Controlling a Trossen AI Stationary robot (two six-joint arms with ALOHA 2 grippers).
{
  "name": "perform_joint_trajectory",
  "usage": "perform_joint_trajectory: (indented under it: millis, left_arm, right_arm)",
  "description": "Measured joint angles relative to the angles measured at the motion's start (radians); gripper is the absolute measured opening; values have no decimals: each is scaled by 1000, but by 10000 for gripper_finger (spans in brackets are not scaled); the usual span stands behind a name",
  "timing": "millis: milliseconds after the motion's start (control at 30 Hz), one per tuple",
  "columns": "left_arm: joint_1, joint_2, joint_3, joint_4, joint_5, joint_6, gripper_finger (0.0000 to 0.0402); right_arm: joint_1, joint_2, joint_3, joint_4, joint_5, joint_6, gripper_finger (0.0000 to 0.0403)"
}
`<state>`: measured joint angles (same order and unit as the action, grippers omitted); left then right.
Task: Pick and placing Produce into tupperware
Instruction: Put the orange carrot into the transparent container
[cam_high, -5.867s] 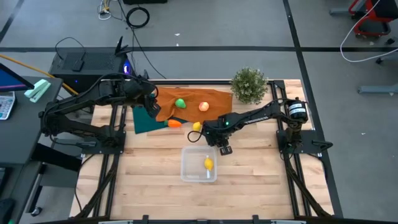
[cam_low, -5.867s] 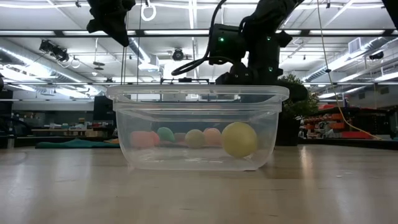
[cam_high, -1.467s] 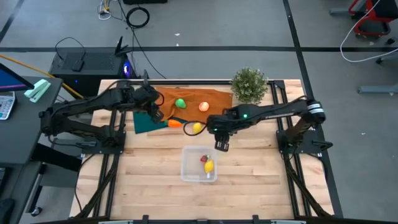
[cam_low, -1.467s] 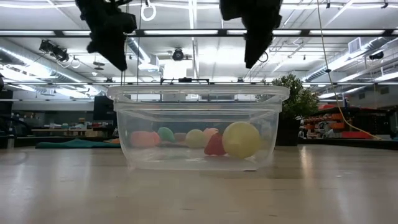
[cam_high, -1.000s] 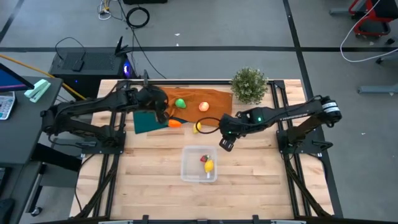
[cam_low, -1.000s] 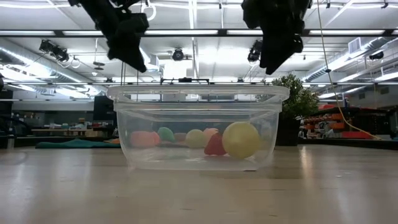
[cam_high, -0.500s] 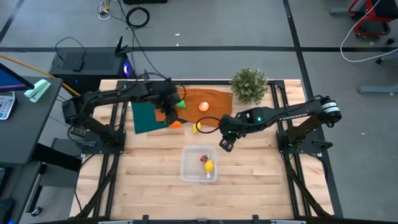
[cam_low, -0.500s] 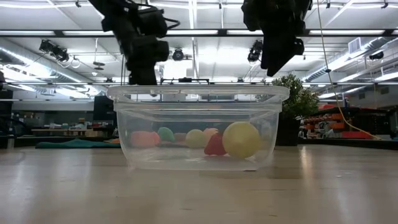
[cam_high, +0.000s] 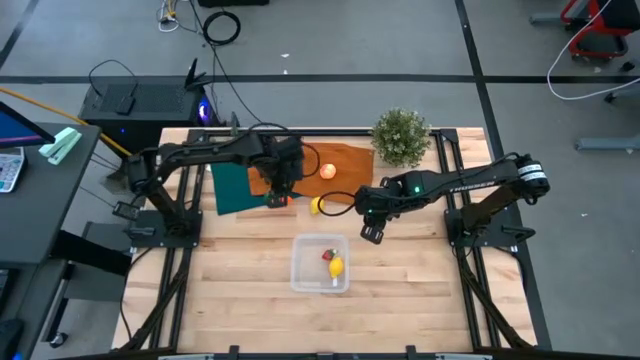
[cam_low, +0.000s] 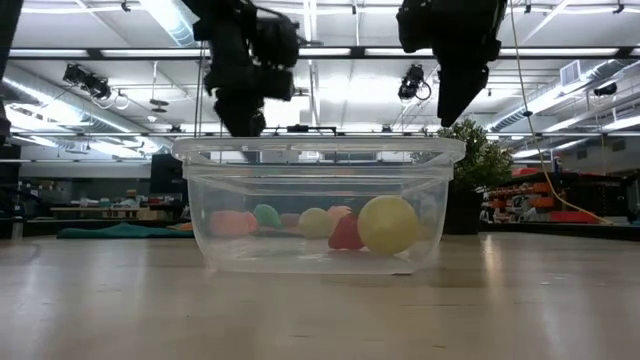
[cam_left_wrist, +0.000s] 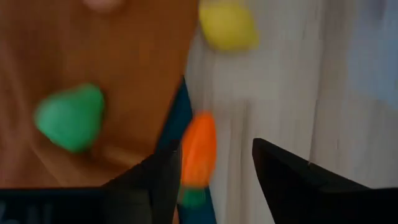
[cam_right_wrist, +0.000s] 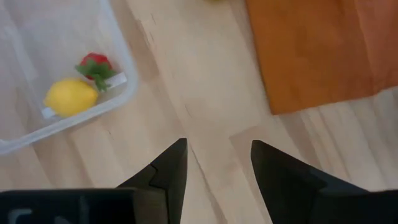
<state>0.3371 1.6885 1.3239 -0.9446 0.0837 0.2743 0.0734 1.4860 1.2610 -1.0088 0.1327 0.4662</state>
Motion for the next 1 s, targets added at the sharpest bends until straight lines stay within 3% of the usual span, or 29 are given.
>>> perform_joint_trajectory:
  millis: [133, 367, 733, 1000]
  left_arm:
    - [5, 43, -6, -69, -2, 48, 206]
    - [6, 47, -50, 40, -17, 76, 201]
    - [6, 46, -61, 33, -46, -20, 279]
    - [6, 46, -156, 67, -65, -16, 309]
  right_arm:
    - [0, 0, 0, 2, 65, -22, 146]
    - [-6, 0, 0, 4, 96, -30, 146]
    - [-5, 0, 0, 11, 96, -38, 147]
    - [-6, 0, 0, 66, 96, 12, 147]
